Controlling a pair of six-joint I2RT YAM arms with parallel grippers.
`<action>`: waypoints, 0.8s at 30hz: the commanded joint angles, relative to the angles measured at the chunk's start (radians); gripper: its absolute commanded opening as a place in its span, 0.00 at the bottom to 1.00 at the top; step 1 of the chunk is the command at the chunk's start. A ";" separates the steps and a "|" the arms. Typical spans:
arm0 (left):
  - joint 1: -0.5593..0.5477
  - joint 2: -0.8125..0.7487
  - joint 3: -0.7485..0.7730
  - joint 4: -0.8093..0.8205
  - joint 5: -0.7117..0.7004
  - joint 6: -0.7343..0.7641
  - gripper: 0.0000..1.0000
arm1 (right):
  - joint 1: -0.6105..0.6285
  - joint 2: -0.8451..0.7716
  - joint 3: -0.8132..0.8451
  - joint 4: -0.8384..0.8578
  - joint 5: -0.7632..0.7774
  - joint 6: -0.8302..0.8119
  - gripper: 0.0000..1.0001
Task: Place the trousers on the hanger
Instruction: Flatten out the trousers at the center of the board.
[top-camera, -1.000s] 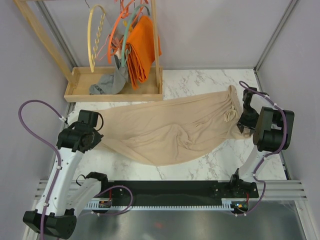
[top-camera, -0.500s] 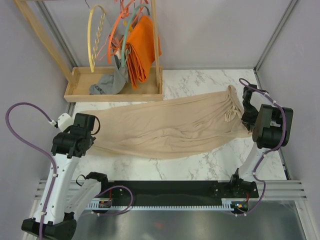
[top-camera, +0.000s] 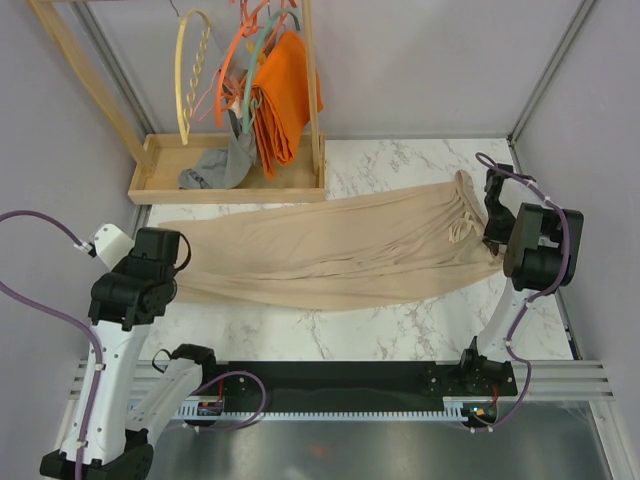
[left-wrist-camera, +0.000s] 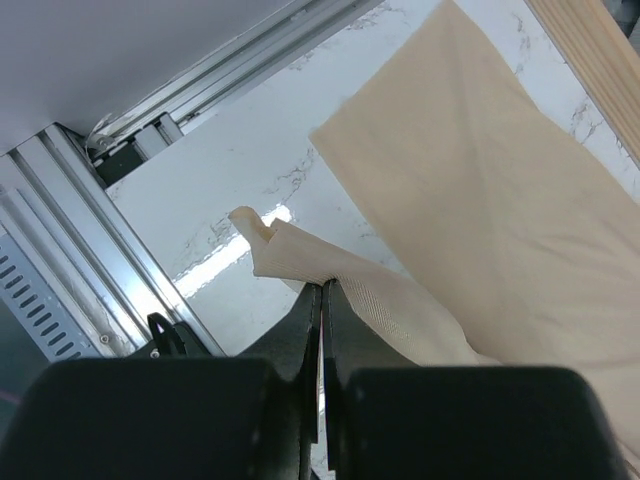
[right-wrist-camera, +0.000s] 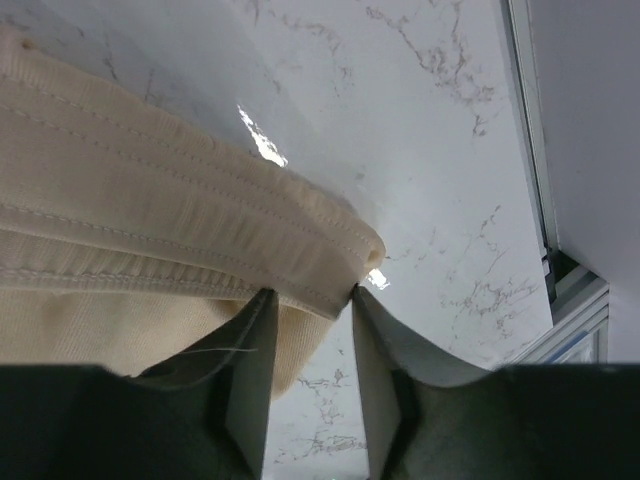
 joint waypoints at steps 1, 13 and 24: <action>0.005 -0.004 0.061 -0.104 -0.100 -0.036 0.02 | -0.001 0.022 0.029 0.003 -0.002 -0.022 0.40; 0.005 -0.018 0.079 -0.155 -0.181 -0.029 0.02 | -0.119 0.050 0.133 -0.002 0.109 -0.011 0.23; 0.005 -0.036 0.055 -0.107 -0.152 0.019 0.02 | 0.020 0.095 0.365 -0.040 0.193 -0.036 0.63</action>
